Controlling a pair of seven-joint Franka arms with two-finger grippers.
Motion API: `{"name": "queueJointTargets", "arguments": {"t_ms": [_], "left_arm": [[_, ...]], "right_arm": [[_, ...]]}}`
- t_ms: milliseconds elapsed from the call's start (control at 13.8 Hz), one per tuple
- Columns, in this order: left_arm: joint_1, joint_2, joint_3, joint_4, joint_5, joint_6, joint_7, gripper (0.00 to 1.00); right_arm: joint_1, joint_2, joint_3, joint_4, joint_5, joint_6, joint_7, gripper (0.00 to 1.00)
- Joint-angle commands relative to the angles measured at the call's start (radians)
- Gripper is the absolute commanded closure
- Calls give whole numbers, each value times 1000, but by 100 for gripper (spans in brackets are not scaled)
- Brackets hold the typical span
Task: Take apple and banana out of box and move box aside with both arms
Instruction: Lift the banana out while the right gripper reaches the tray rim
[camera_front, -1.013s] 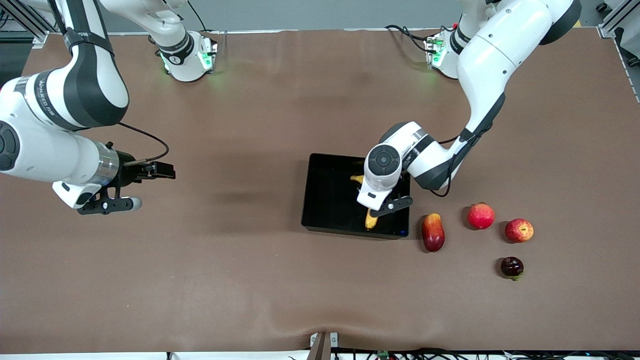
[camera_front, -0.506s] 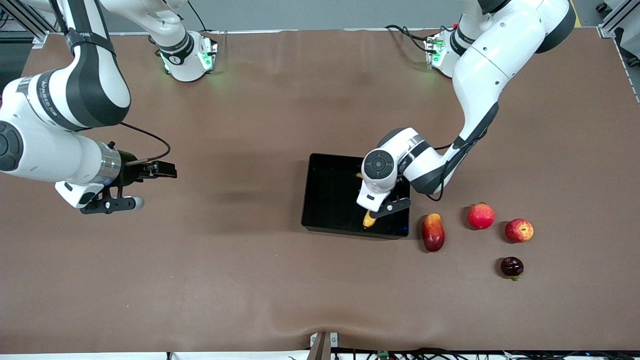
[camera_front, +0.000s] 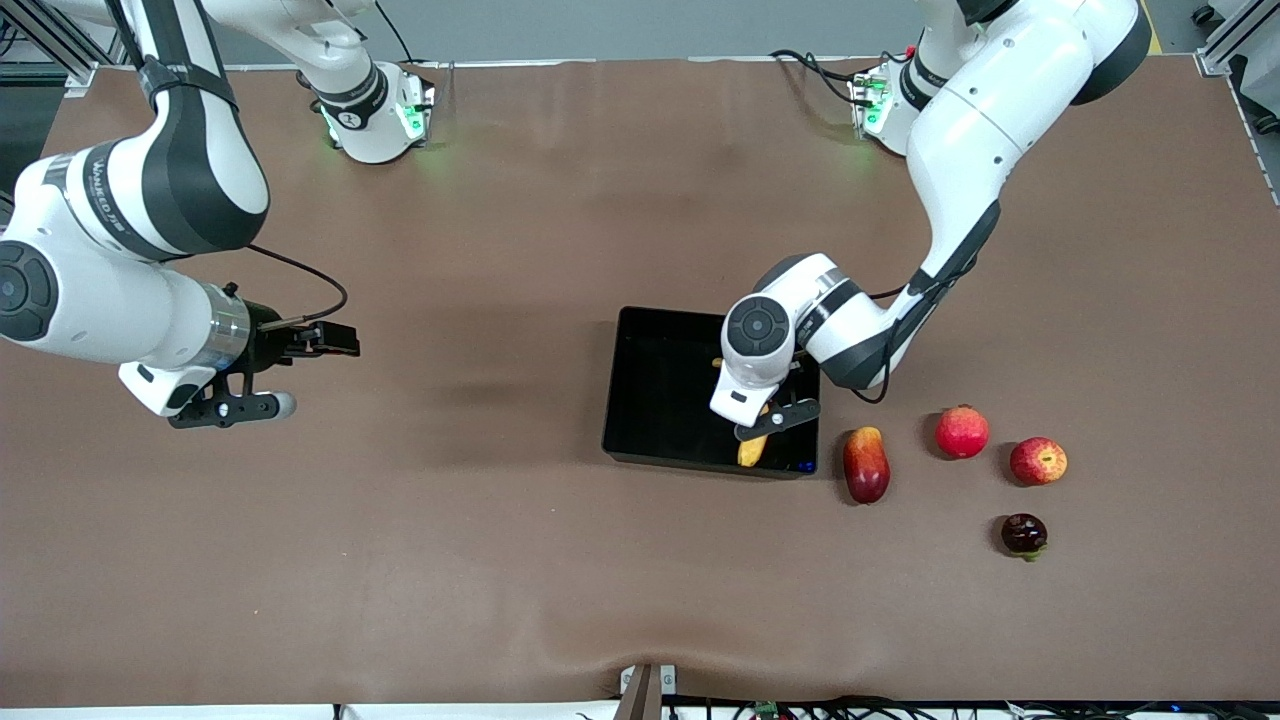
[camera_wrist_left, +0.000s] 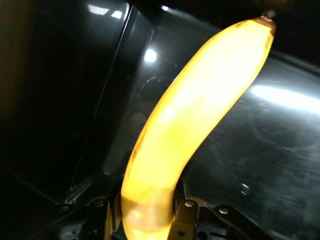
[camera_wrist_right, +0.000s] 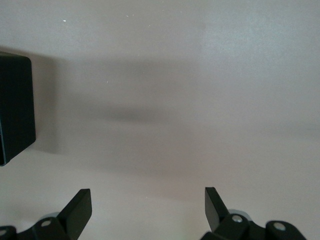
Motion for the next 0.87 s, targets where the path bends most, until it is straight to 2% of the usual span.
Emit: {"name": "queueJointTargets", "arguments": {"t_ms": [0, 289, 579, 796], "left_arm": [[7, -102, -34, 23, 3, -90, -24, 100], [16, -137, -54, 176, -42, -249, 9, 100], [135, -177, -51, 181, -45, -298, 179, 100], [269, -168, -51, 178, -46, -311, 256, 100]], "right_arm": [[-2, -24, 4, -35, 11, 23, -5, 0], [25, -64, 4, -122, 11, 144, -3, 0], [135, -50, 4, -115, 14, 152, 18, 0], [269, -4, 1, -95, -2, 213, 170, 0]]}}
